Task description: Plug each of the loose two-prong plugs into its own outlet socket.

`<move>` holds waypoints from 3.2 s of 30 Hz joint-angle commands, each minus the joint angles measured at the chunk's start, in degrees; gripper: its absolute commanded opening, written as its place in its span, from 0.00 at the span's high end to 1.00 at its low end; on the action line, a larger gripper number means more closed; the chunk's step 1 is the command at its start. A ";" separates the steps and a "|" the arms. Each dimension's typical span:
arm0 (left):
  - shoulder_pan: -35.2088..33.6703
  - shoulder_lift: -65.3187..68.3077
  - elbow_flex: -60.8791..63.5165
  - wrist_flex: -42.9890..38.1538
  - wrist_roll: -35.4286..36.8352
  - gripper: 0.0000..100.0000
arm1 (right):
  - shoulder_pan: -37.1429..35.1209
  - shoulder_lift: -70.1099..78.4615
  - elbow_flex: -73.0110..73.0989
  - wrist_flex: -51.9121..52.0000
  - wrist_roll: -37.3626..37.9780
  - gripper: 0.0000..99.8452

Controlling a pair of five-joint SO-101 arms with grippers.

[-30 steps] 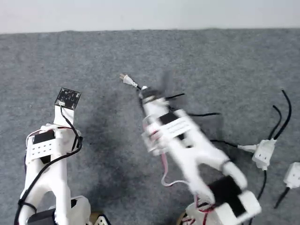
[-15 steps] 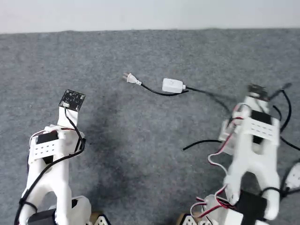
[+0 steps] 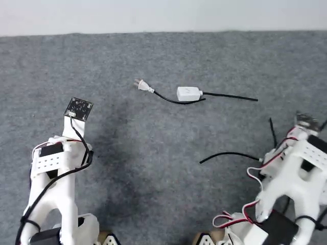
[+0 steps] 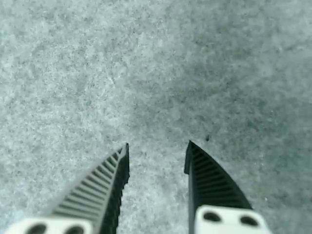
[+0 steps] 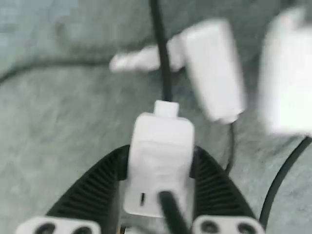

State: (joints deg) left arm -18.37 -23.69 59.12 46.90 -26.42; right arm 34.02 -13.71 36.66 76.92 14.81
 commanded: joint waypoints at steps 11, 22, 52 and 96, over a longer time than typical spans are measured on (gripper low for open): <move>0.53 -1.58 -0.40 -0.26 -1.49 0.82 | -15.34 -9.01 -27.69 23.08 -11.69 0.81; 0.35 -1.58 -0.48 -0.26 -1.49 0.82 | -37.32 -5.23 -23.12 -13.85 -9.41 0.74; 0.44 -1.58 -0.48 -0.26 -3.08 0.82 | -45.93 74.95 -85.27 -18.95 46.86 0.75; 0.18 -1.67 -0.57 -0.44 -3.08 0.83 | -59.65 20.35 -71.21 25.71 6.24 0.99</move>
State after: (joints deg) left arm -18.37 -23.69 59.12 46.90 -28.88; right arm -21.89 16.18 -49.67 100.66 23.87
